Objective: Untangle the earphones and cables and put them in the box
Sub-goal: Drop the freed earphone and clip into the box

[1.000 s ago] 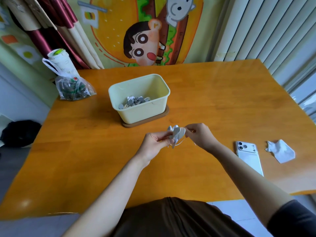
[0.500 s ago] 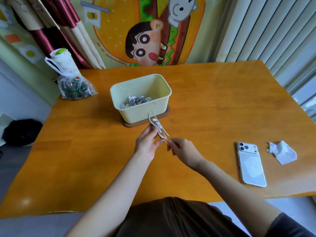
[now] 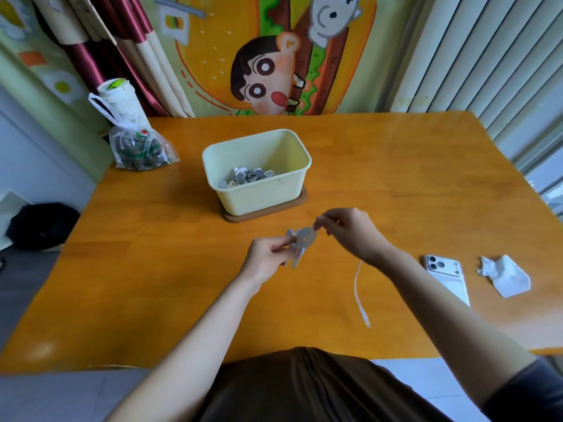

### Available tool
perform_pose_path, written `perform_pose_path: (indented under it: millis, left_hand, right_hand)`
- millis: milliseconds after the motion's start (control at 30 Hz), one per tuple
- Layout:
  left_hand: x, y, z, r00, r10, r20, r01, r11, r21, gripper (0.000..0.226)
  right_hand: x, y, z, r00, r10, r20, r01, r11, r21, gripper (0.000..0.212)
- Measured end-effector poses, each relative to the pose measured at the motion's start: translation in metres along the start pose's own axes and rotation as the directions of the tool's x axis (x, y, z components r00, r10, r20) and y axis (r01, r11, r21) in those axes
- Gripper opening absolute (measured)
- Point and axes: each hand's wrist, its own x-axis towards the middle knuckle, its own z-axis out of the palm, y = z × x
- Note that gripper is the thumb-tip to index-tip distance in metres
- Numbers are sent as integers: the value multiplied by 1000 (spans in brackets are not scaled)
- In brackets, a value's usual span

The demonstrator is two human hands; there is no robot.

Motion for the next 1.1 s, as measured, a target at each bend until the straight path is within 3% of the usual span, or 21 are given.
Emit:
perform_pose_path:
  millis: [200, 400, 600, 800, 933, 1000, 1100]
  left_hand:
    - [-7, 9, 6, 985, 46, 169, -16, 984, -177, 23]
    - [-8, 17, 8, 984, 116, 136, -60, 932, -357, 26]
    - [-4, 28, 8, 995, 81, 66, -29, 820, -571, 28]
    - [4, 23, 4, 974, -84, -211, -70, 773, -630, 25]
    - [4, 10, 4, 921, -126, -369, -63, 886, -460, 28]
    - [6, 1, 0, 914, -40, -405, -63, 970, -237, 29]
    - [8, -10, -6, 921, 95, -378, -91, 995, 30, 31]
  right_hand:
    - [2, 16, 0, 997, 69, -27, -68, 998, 13, 24]
    - [-9, 18, 17, 993, 110, 37, -114, 983, 147, 30]
    - [-16, 13, 38, 974, 136, 183, -180, 952, 249, 34]
    - [-29, 3, 55, 972, 62, 229, -120, 961, 251, 33]
    - [-32, -9, 52, 981, -34, 193, -5, 980, 201, 30]
    - [-30, -13, 47, 982, -50, 181, 15, 982, 187, 28]
    - [-24, -15, 34, 986, -51, 157, 30, 990, 136, 27]
